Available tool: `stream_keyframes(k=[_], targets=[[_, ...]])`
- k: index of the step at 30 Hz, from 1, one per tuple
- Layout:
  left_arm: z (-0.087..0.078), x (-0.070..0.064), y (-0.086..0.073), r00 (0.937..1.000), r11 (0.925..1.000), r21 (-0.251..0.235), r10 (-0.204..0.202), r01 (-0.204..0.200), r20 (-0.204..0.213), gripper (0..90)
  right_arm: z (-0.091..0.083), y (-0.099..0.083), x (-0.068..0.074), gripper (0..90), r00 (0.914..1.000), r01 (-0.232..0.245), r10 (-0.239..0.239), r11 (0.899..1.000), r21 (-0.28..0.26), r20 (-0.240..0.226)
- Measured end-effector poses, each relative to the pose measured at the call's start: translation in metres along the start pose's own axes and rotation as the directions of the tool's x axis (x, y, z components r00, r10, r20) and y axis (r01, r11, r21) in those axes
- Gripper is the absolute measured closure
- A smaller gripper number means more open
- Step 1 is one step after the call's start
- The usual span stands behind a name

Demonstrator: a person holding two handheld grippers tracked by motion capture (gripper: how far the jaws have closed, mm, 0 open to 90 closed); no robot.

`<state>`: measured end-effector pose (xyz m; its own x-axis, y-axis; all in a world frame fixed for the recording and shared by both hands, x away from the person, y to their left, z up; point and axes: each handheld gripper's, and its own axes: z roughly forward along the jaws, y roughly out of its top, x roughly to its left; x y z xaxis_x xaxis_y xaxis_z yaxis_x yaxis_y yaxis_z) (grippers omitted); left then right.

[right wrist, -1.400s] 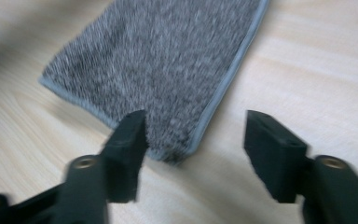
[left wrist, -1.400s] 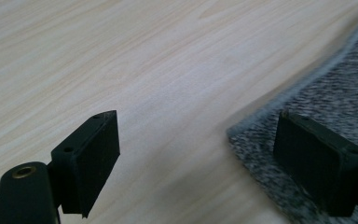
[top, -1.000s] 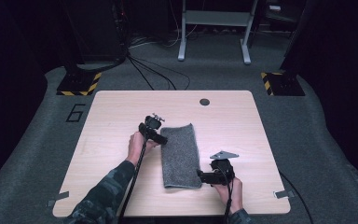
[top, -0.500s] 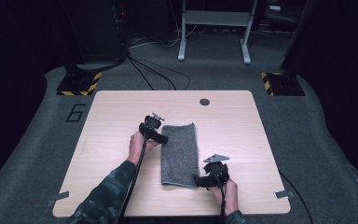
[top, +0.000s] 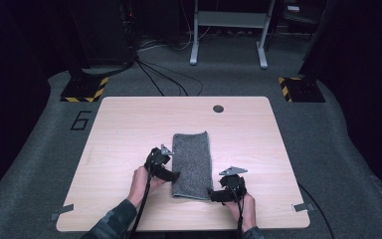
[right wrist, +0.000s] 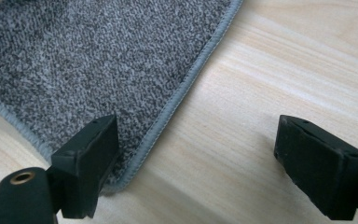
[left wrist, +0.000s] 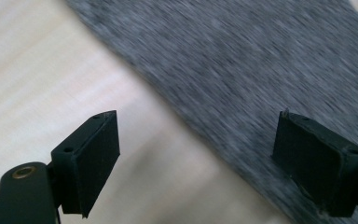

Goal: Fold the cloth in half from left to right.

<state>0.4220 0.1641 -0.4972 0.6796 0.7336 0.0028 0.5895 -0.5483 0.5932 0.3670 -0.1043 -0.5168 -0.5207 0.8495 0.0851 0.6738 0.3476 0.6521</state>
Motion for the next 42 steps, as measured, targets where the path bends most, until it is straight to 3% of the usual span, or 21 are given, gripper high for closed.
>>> stream_keyframes(k=[1,6,10,13,20,24,27,34,42], targets=[[-0.005,-0.01,-0.01,0.9998,0.9998,0.003,0.02,-0.02,0.001,14.2,0.0,-0.001,0.001,13.7,1.0,0.003,-0.003,1.0,0.001,0.003],[-0.012,-0.025,-0.025,0.9983,0.9982,0.014,0.058,-0.058,0.0,14.1,-0.001,-0.002,0.002,13.7,0.9999,0.011,-0.011,1.0,0.0,0.007],[-0.014,-0.027,-0.035,0.9984,0.9982,0.019,0.056,-0.057,0.008,14.0,-0.003,-0.003,0.004,13.7,0.9998,0.02,-0.02,1.0,0.009,-0.003],[-0.018,-0.023,-0.036,0.9993,0.9995,0.0,0.031,-0.031,0.02,12.4,-0.004,-0.001,0.003,13.7,0.9998,0.02,-0.02,1.0,0.004,-0.008],[-0.027,-0.002,-0.026,0.9994,0.9985,-0.046,-0.026,0.027,0.021,8.8,-0.012,0.021,-0.01,14.0,0.9994,0.025,-0.026,0.999,-0.036,-0.024],[-0.027,0.017,-0.014,0.9984,0.9958,-0.073,-0.053,0.055,0.017,6.7,-0.009,0.038,-0.022,10.8,0.9981,0.048,-0.049,0.998,-0.032,-0.037],[-0.024,0.032,-0.003,0.9969,0.9942,-0.074,-0.077,0.078,0.019,4.7,-0.003,0.055,-0.032,8.5,0.9981,0.035,-0.037,0.999,-0.036,-0.05],[-0.013,0.048,0.014,0.9953,0.9931,-0.067,-0.096,0.096,0.009,4.7,0.01,0.089,-0.049,4.1,0.9969,0.028,-0.03,0.999,-0.028,-0.073],[-0.004,0.064,0.029,0.993,0.991,-0.063,-0.118,0.118,0.006,5.4,0.025,0.107,-0.053,3.3,0.9961,0.023,-0.024,1.0,-0.011,-0.085]])
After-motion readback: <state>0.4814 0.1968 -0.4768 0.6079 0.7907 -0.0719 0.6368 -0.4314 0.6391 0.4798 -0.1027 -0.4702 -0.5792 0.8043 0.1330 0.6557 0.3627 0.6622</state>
